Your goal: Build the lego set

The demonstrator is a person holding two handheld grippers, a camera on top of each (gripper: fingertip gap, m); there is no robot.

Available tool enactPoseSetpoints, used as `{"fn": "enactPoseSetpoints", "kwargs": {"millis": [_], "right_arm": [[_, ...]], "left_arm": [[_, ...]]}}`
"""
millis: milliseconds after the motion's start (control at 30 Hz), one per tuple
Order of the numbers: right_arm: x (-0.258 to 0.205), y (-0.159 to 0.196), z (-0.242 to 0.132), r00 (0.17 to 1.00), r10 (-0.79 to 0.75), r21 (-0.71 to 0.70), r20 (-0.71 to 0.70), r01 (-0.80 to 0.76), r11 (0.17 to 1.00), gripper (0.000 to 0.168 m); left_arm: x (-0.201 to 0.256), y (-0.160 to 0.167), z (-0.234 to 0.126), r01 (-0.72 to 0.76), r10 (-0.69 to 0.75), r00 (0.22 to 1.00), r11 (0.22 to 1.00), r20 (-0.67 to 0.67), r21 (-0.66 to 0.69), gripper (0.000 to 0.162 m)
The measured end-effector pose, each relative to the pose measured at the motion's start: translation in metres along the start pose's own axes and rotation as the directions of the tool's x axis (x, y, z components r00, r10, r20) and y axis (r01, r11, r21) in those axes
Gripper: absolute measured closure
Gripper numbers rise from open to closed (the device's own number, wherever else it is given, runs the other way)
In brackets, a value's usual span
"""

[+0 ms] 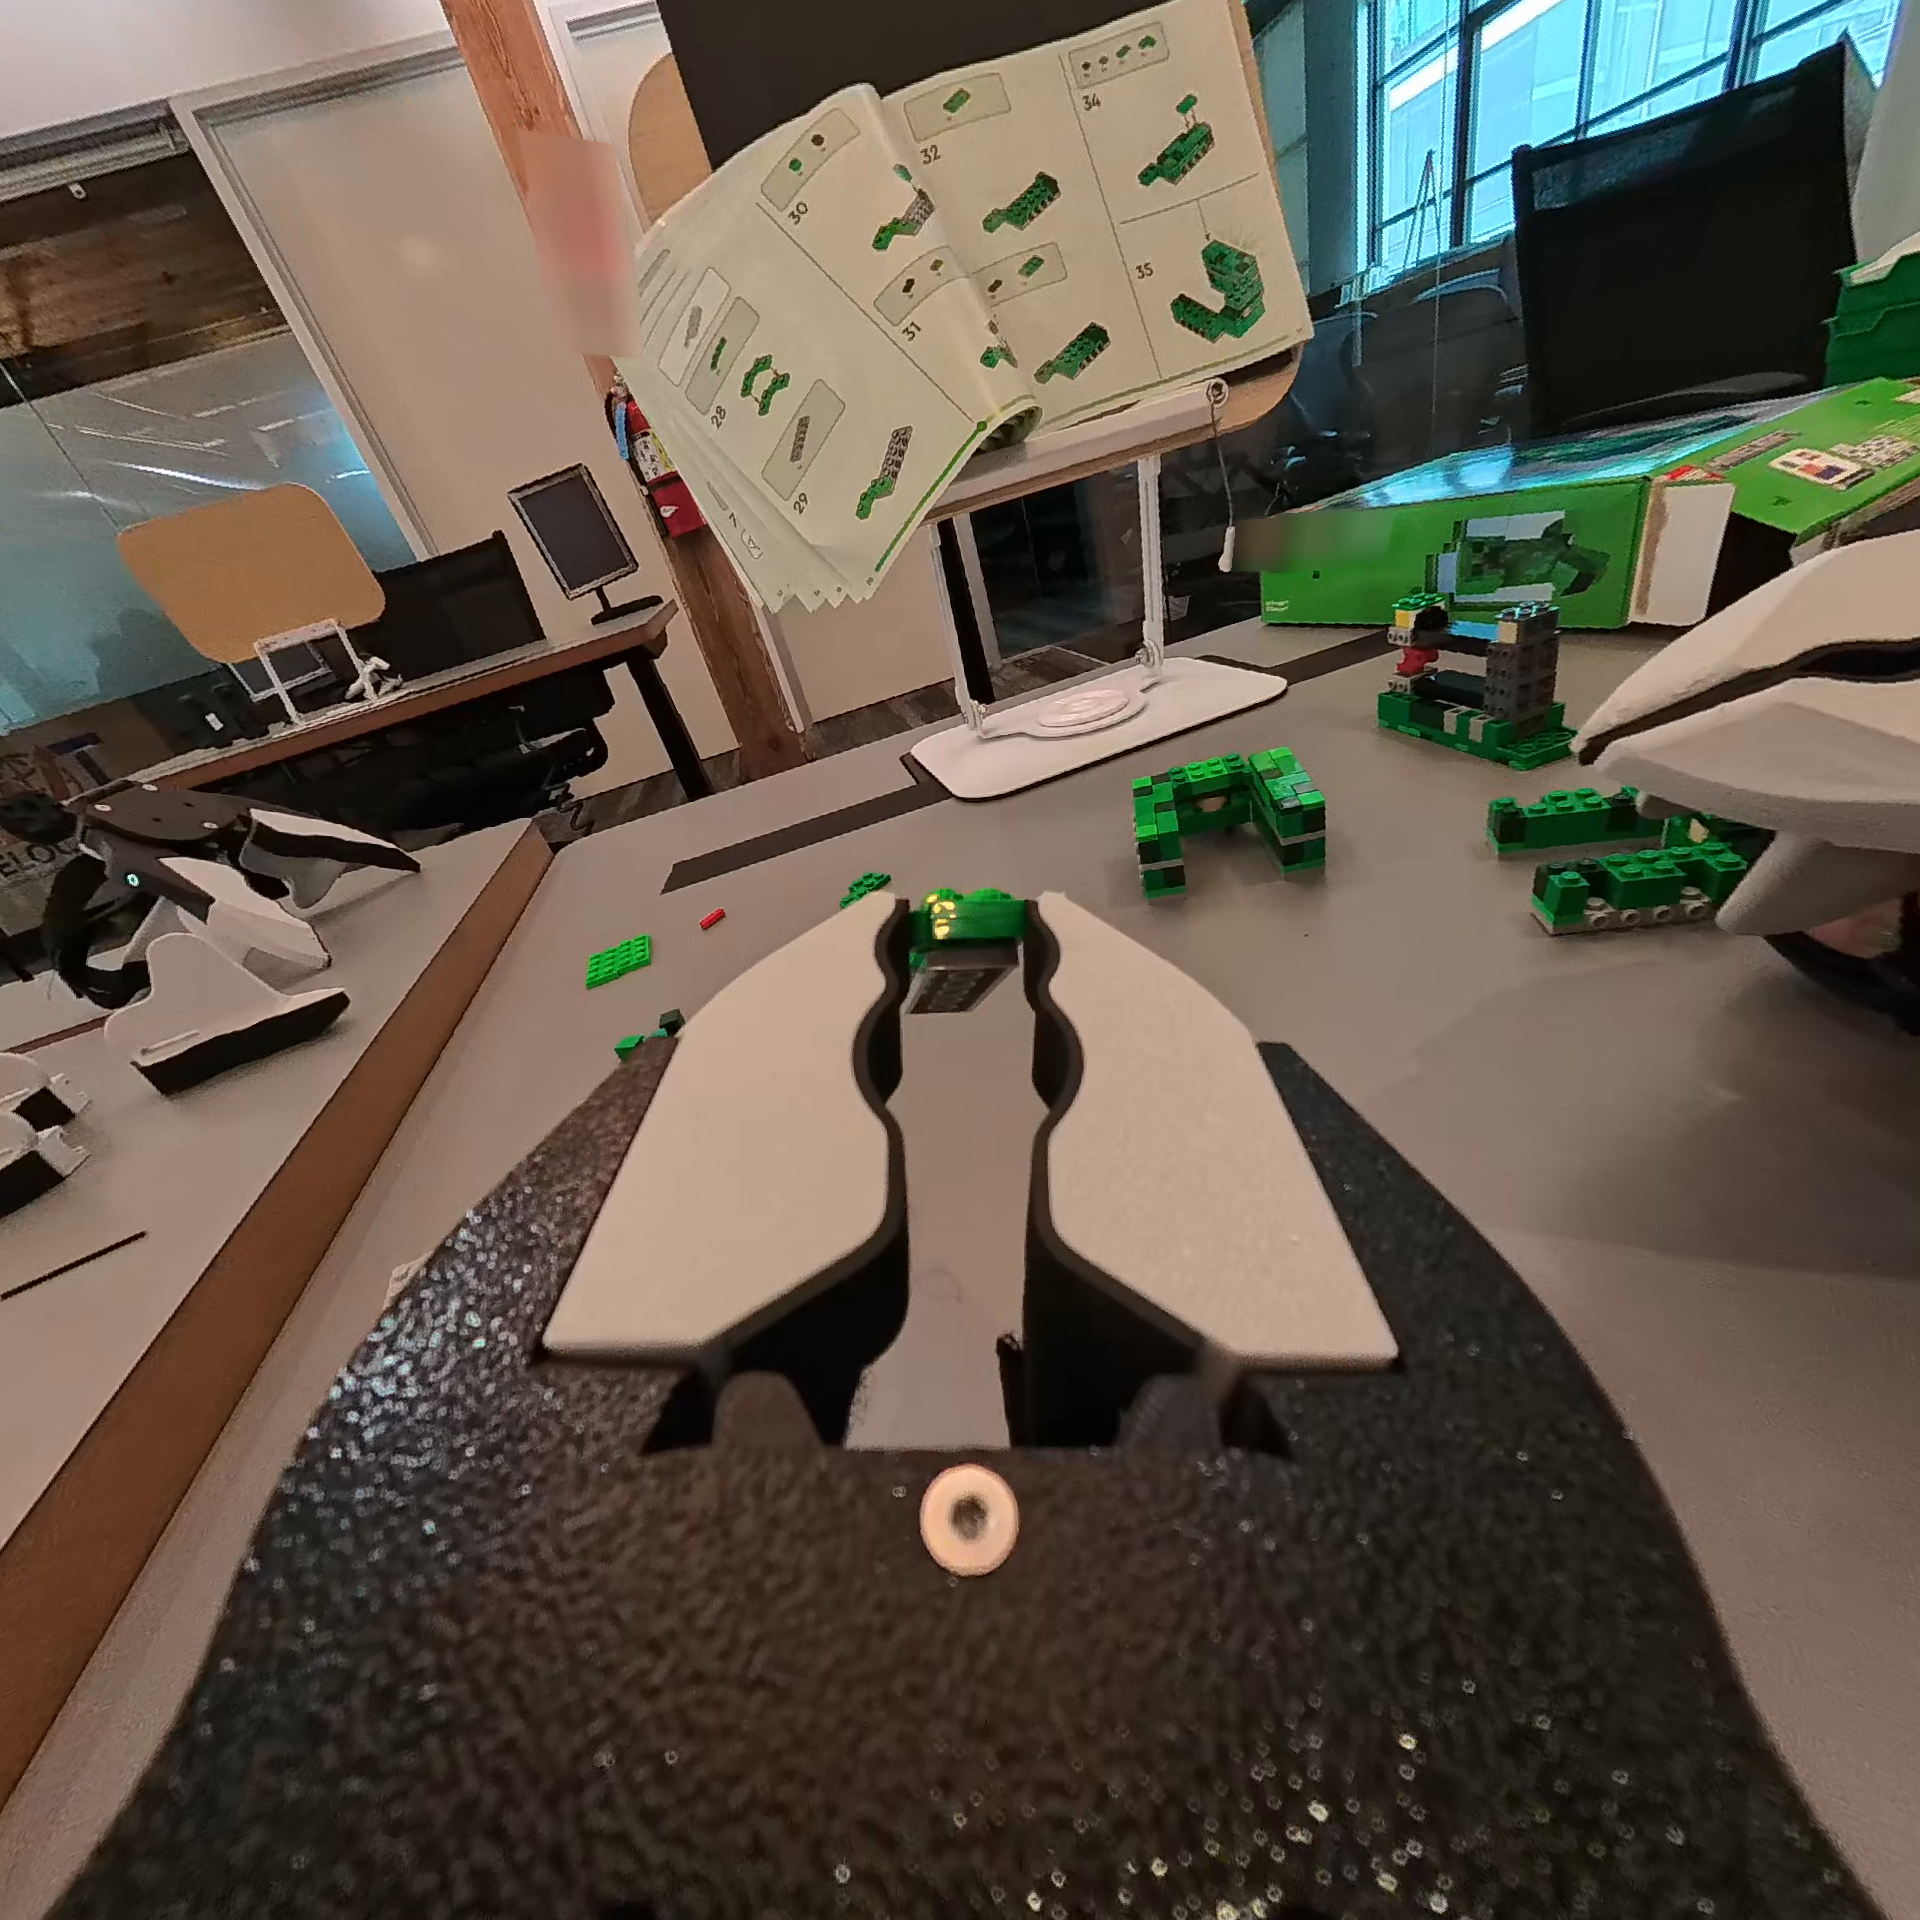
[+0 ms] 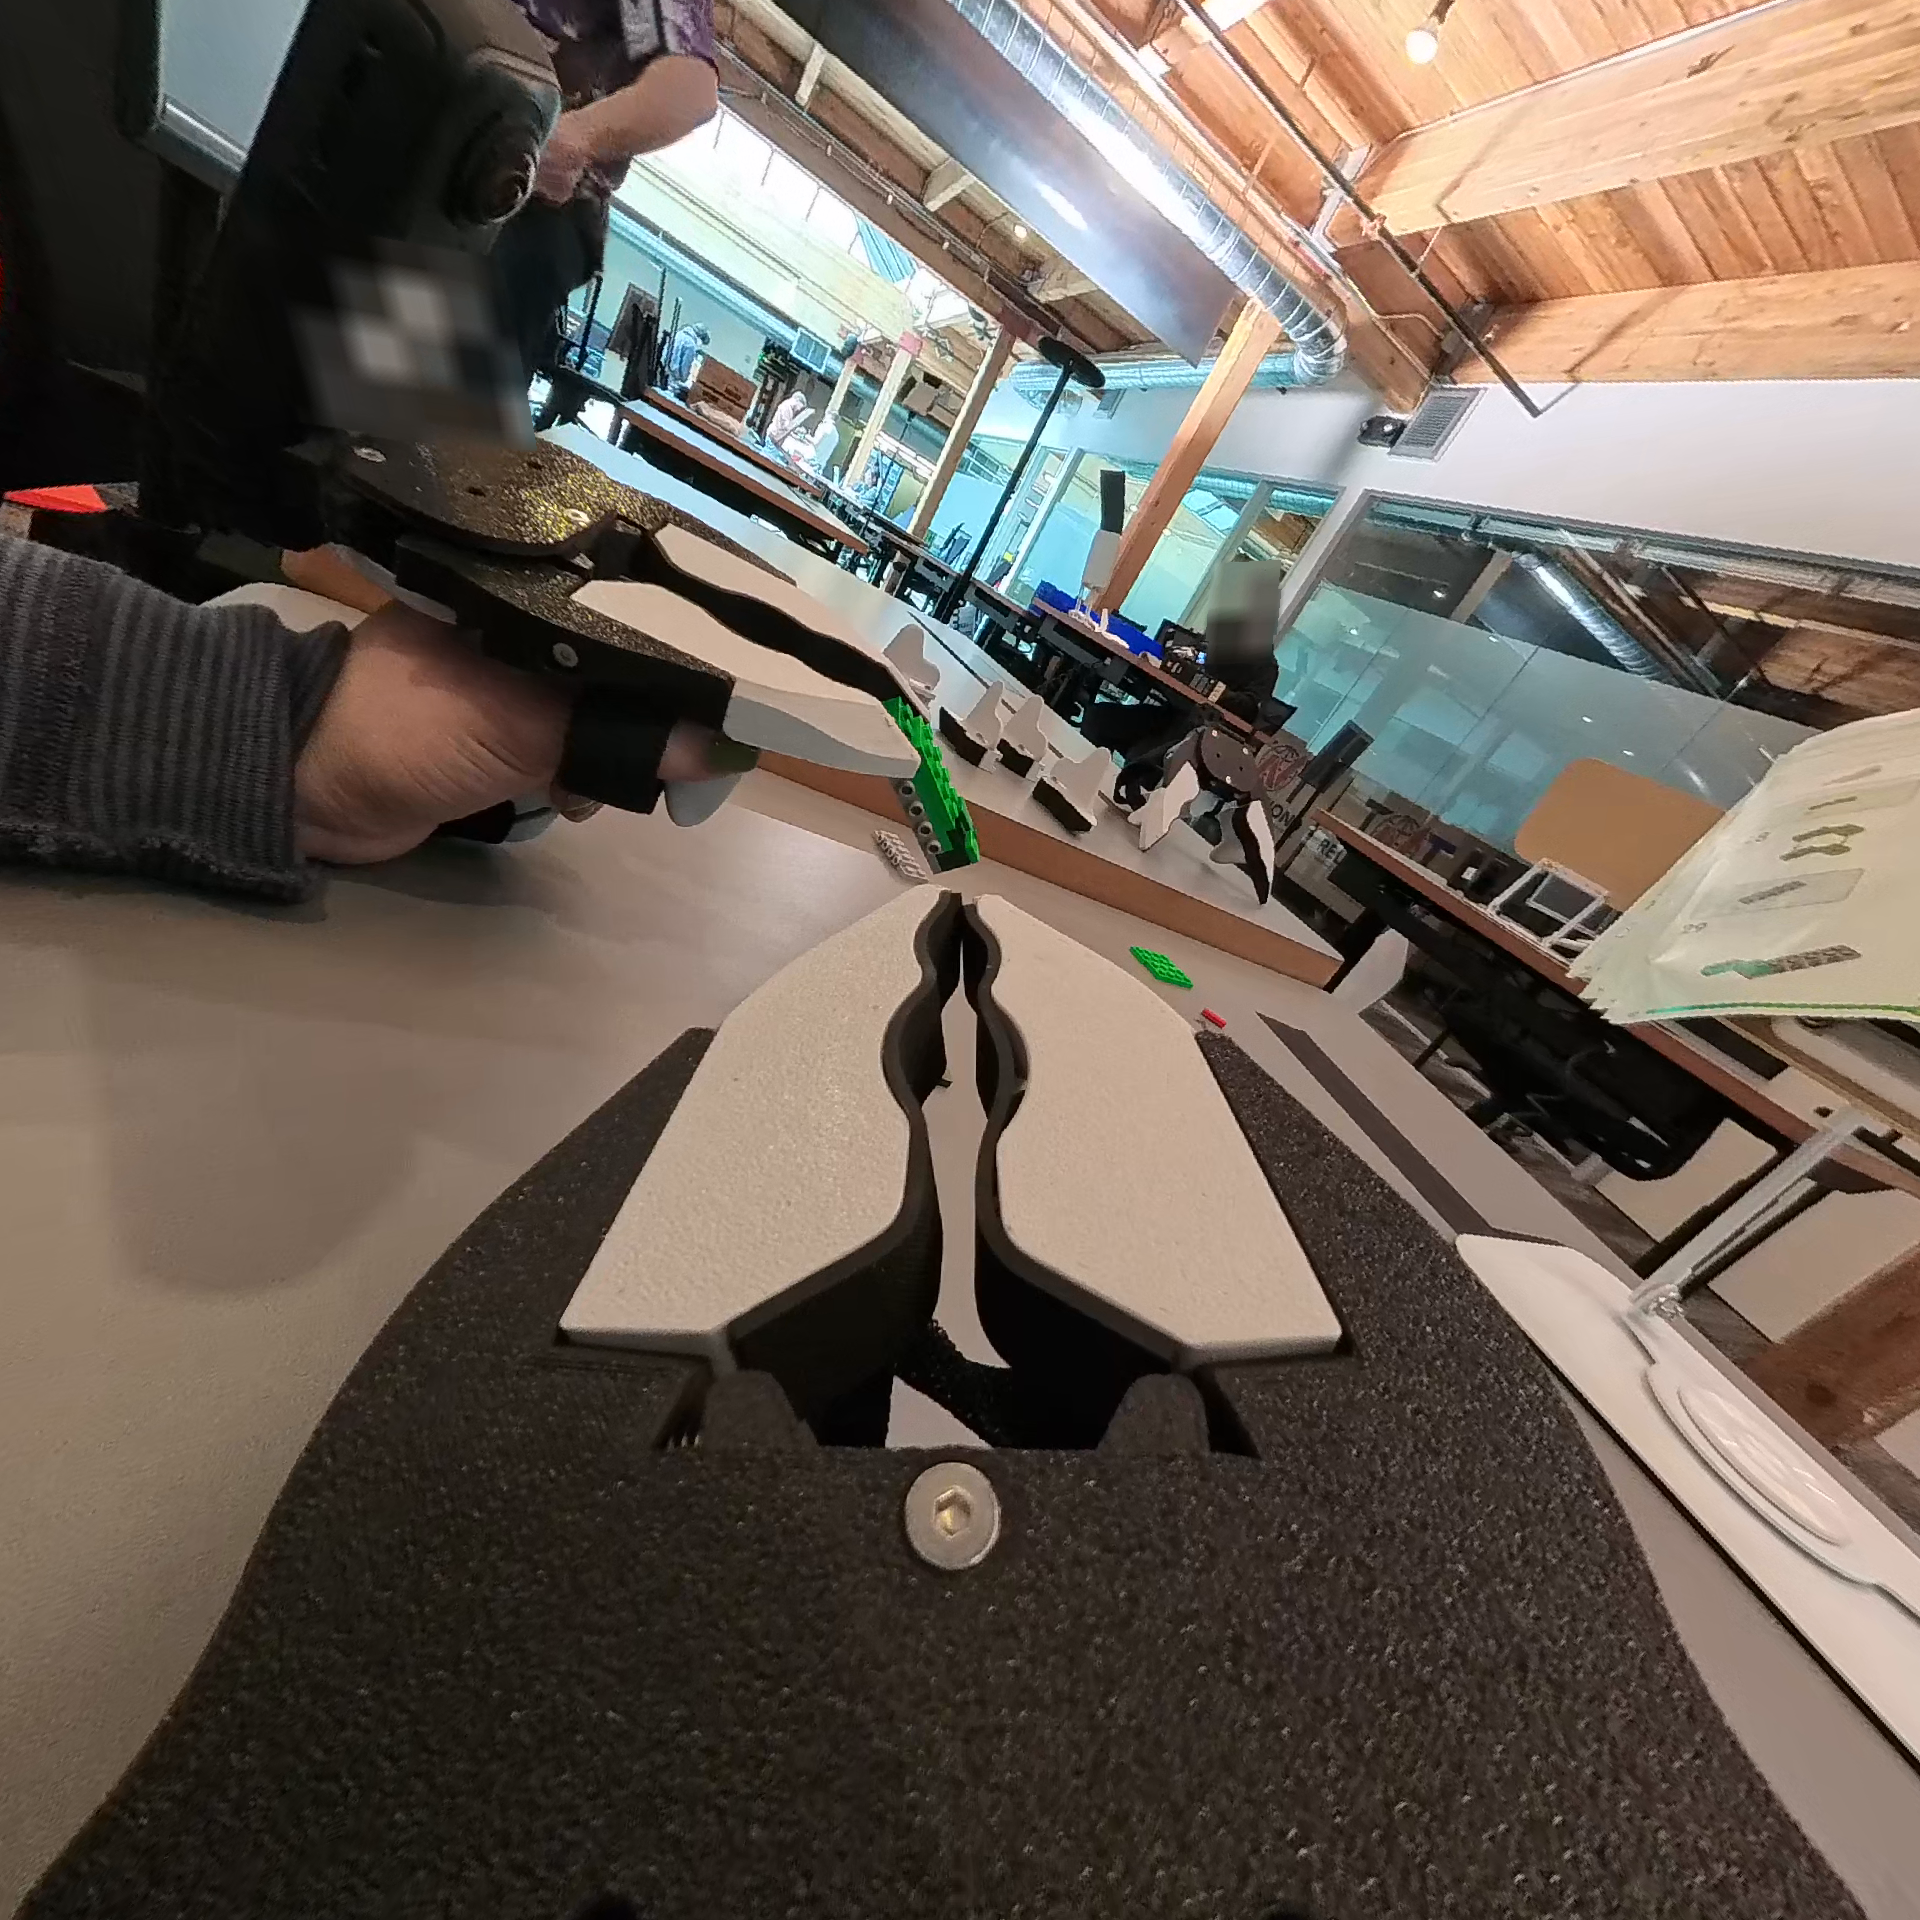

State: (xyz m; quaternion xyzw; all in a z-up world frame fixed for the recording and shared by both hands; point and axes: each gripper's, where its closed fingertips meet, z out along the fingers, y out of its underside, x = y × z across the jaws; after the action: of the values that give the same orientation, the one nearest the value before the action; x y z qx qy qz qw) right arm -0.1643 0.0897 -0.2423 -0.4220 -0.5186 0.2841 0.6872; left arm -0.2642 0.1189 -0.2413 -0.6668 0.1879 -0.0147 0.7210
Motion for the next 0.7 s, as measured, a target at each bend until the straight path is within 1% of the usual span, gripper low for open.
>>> {"fn": "enactPoseSetpoints", "kwargs": {"millis": [500,600,700], "right_arm": [[0.001,0.001,0.001,1.0,0.004,-0.006,-0.003,-0.004,1.0,0.168],[0.006,0.005,0.002,0.999,0.032,-0.044,-0.034,-0.034,0.998,0.168],[0.001,0.012,0.002,0.998,0.07,-0.117,0.004,-0.069,0.991,0.168]], "left_arm": [[-0.001,0.0,0.0,0.014,-0.014,1.0,1.0,-0.003,0.003,0.142],[-0.003,-0.002,-0.002,0.016,-0.016,1.0,1.0,0.013,0.015,0.142],[-0.006,-0.004,-0.003,0.024,-0.025,0.999,0.999,0.03,0.03,0.142]]}}
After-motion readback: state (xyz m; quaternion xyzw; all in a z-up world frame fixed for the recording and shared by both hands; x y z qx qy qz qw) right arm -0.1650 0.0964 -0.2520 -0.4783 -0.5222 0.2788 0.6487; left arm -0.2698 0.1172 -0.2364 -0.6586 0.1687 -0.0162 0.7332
